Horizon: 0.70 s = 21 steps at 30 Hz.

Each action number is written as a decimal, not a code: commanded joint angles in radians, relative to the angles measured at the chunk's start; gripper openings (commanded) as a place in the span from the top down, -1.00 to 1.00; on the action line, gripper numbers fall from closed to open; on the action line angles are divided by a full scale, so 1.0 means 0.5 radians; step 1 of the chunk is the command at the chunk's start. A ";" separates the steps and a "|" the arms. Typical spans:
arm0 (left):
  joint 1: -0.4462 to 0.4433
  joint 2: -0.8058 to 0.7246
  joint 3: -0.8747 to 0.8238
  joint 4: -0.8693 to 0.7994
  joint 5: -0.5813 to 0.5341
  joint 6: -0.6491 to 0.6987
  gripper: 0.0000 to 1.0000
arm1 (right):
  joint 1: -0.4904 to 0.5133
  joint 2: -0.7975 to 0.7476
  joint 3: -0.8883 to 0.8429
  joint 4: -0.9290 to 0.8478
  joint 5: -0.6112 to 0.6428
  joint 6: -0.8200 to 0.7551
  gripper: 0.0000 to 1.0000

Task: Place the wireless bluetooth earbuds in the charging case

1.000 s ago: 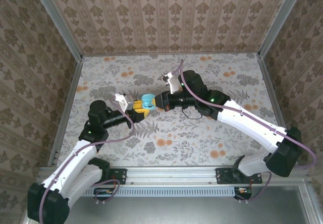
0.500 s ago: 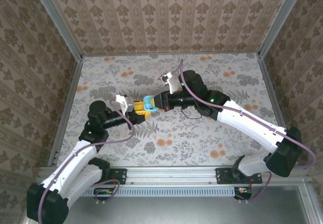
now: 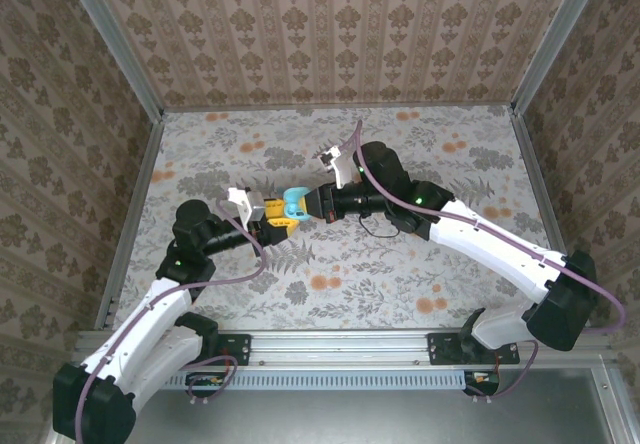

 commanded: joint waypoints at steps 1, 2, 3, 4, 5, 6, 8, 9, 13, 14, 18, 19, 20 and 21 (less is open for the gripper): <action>-0.028 -0.030 0.042 0.102 0.047 -0.027 0.52 | 0.015 -0.022 -0.054 0.045 -0.040 0.035 0.78; -0.027 -0.030 0.045 0.103 0.046 -0.026 0.52 | 0.013 -0.025 -0.060 0.045 -0.039 0.037 0.78; -0.029 -0.030 0.048 0.102 0.048 -0.028 0.52 | 0.016 -0.025 -0.062 0.043 -0.038 0.039 0.77; -0.029 -0.030 0.048 0.102 0.046 -0.026 0.52 | 0.016 -0.028 -0.065 0.038 -0.031 0.039 0.77; -0.030 -0.032 0.050 0.102 0.046 -0.023 0.52 | 0.014 -0.027 -0.065 0.026 -0.024 0.035 0.74; -0.028 -0.027 0.051 0.102 0.046 -0.023 0.52 | 0.014 -0.028 -0.060 0.013 -0.013 0.028 0.70; -0.032 -0.027 0.054 0.103 0.046 -0.025 0.52 | 0.016 -0.031 -0.056 -0.021 0.021 0.014 0.60; -0.031 -0.027 0.054 0.105 0.046 -0.022 0.52 | 0.015 -0.032 -0.051 -0.040 0.040 0.005 0.57; -0.038 -0.024 0.054 0.107 0.046 -0.023 0.52 | 0.016 -0.028 -0.017 -0.102 0.098 -0.030 0.46; -0.042 -0.024 0.054 0.105 0.046 -0.022 0.52 | 0.016 -0.024 -0.005 -0.118 0.109 -0.036 0.45; -0.045 -0.024 0.051 0.103 0.045 -0.022 0.52 | 0.014 0.004 0.059 -0.175 0.118 -0.062 0.38; -0.046 -0.024 0.051 0.102 0.042 -0.022 0.52 | 0.016 0.003 0.071 -0.187 0.122 -0.071 0.36; -0.046 -0.022 0.051 0.101 0.043 -0.020 0.52 | 0.014 0.003 0.085 -0.201 0.128 -0.076 0.34; -0.046 -0.023 0.048 0.102 0.039 -0.021 0.51 | 0.015 0.003 0.097 -0.216 0.140 -0.083 0.31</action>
